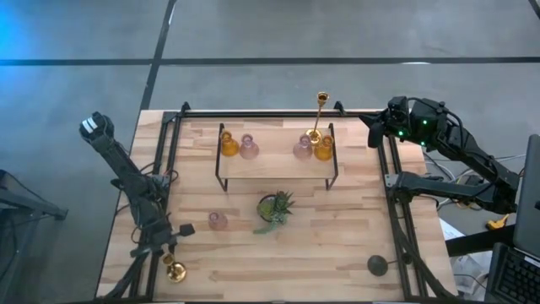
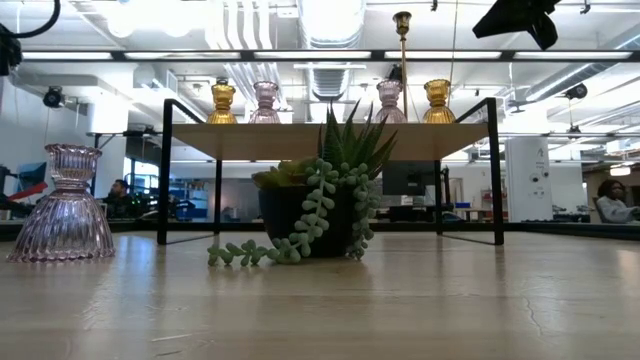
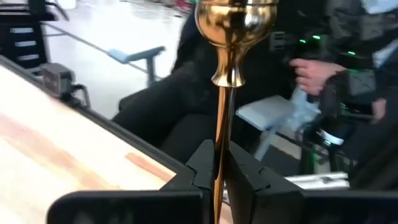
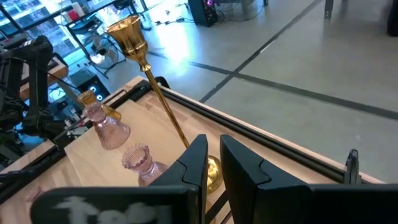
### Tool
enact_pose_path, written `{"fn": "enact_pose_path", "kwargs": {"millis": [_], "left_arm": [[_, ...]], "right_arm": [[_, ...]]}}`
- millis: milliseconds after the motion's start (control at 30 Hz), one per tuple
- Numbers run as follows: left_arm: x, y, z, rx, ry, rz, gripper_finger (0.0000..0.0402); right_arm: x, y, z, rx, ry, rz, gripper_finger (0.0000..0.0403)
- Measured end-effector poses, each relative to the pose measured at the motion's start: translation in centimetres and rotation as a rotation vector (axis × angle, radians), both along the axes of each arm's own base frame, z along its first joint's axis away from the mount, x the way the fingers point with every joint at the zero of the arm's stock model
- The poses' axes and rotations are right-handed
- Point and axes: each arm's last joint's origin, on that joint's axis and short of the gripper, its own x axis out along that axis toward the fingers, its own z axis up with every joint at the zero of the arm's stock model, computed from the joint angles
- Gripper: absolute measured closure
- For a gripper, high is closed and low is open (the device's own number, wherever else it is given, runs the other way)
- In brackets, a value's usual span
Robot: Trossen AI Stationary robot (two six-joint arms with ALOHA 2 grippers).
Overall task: Pick & Place candle stick holders
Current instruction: Put the gold candle holder on the shelf
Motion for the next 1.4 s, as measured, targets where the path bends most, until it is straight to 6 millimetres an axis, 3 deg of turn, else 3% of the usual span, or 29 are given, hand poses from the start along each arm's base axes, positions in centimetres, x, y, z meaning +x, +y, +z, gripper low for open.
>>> {"fn": "enact_pose_path", "kwargs": {"millis": [167,333,500,733,1067,1400], "left_arm": [[0.2,0.0,0.6,-0.034,0.037,0.05,0.0382],[0.3,-0.1,2.7,-0.105,0.04,0.09,0.0382],[0.2,0.7,4.8,-0.027,0.076,0.238,0.0382],[0.0,2.3,10.1,0.086,-0.037,0.464,0.0382],[-0.2,5.1,18.7,0.155,-0.351,0.87,0.0382],[-0.3,9.3,23.5,0.295,-0.466,1.298,0.0382]], "right_arm": [[0.0,0.0,0.0,-0.004,-0.002,0.001,0.0365],[0.0,0.0,0.0,-0.004,-0.002,0.001,0.0365],[0.0,0.0,0.0,-0.005,-0.002,0.002,0.0365],[0.0,0.0,0.0,-0.01,0.003,0.004,0.0364],[0.0,0.0,0.0,-0.007,0.004,0.005,0.0365],[0.0,0.0,0.0,-0.056,0.045,0.03,0.0365]]}}
